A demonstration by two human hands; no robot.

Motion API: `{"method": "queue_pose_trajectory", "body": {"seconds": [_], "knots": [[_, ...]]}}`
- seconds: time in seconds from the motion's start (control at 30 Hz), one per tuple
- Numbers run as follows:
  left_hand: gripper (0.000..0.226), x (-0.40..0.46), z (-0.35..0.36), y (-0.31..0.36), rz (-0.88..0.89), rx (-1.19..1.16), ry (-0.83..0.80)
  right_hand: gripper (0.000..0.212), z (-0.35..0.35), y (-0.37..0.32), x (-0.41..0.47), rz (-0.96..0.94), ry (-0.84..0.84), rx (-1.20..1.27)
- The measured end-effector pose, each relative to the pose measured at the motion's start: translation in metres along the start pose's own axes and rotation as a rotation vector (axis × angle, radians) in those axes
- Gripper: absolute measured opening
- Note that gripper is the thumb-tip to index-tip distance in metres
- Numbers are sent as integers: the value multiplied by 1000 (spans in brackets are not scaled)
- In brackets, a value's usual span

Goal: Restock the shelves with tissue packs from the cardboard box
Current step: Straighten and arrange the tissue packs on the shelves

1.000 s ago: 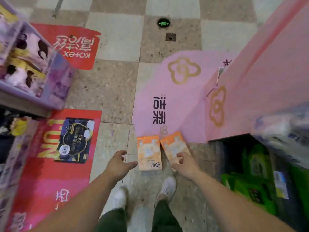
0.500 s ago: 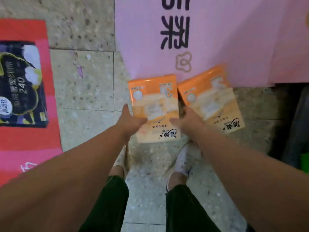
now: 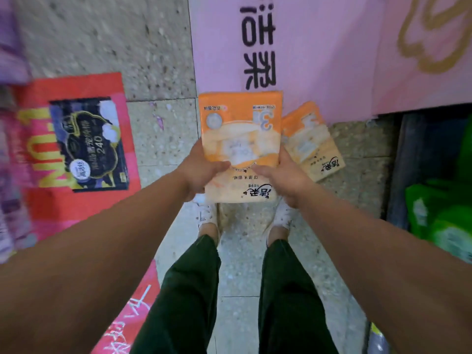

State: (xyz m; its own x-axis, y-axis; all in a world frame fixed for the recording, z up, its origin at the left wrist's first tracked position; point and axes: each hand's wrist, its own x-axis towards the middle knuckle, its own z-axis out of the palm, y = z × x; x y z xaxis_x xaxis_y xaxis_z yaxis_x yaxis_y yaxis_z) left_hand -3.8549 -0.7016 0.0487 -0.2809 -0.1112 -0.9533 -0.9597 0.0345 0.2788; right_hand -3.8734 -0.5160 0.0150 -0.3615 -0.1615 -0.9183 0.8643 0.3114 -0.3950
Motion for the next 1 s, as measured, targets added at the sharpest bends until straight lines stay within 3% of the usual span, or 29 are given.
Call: {"method": "queue_pose_trajectory", "body": {"seconds": [0.07,0.27,0.5,0.73,0.83,1.0], "knots": [[64,-54,-11,27,66,50,3,83,-3,-31,-51,-31,26,3],[57,-224,-19,99,374,262,42,45,-17,-108,-227,-215,186,29],[49,-376,-1,130,744,496,-122,38,-19,-104,-418,-456,573,67],[35,-522,97,99,1102,929,-397,33,-18,9,-578,-468,1023,411],[31,-582,150,46,1240,1016,-552,27,-12,81,-649,-461,1208,505],[44,-683,232,-91,1389,1124,-879,31,19,236,-774,-370,1537,614]]}}
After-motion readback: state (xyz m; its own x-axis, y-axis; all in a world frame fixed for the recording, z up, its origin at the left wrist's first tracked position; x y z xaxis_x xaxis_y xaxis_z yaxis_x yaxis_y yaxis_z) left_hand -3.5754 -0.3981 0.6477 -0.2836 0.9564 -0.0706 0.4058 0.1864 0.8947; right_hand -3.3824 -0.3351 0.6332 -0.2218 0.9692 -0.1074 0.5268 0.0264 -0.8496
